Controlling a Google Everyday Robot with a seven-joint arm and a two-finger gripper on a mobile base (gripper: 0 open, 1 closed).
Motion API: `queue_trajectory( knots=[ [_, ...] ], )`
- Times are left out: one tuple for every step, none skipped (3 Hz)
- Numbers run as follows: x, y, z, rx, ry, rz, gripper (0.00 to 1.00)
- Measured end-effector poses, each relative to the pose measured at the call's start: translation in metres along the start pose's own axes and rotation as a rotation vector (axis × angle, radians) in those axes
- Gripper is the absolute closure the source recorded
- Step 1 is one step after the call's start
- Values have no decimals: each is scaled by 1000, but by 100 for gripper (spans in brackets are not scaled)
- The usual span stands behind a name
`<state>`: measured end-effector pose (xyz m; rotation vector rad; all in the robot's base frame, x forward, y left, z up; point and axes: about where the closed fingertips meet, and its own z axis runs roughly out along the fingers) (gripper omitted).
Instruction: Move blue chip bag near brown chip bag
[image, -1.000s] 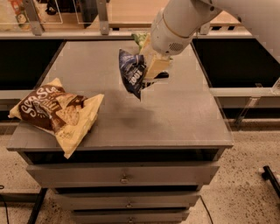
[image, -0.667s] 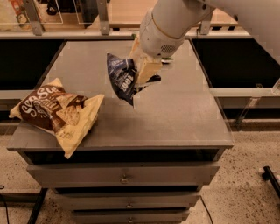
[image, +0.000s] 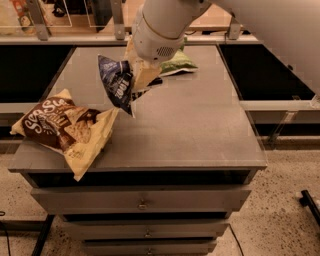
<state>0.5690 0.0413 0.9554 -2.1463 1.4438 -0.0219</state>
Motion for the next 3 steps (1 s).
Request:
queue_trajectory(
  knots=[
    [-15,-19,4,11,1,-10,13],
    [-28,-33,6,-3,-32,-20,0],
    [-28,-33,6,-3,-32,-20,0]
  ],
)
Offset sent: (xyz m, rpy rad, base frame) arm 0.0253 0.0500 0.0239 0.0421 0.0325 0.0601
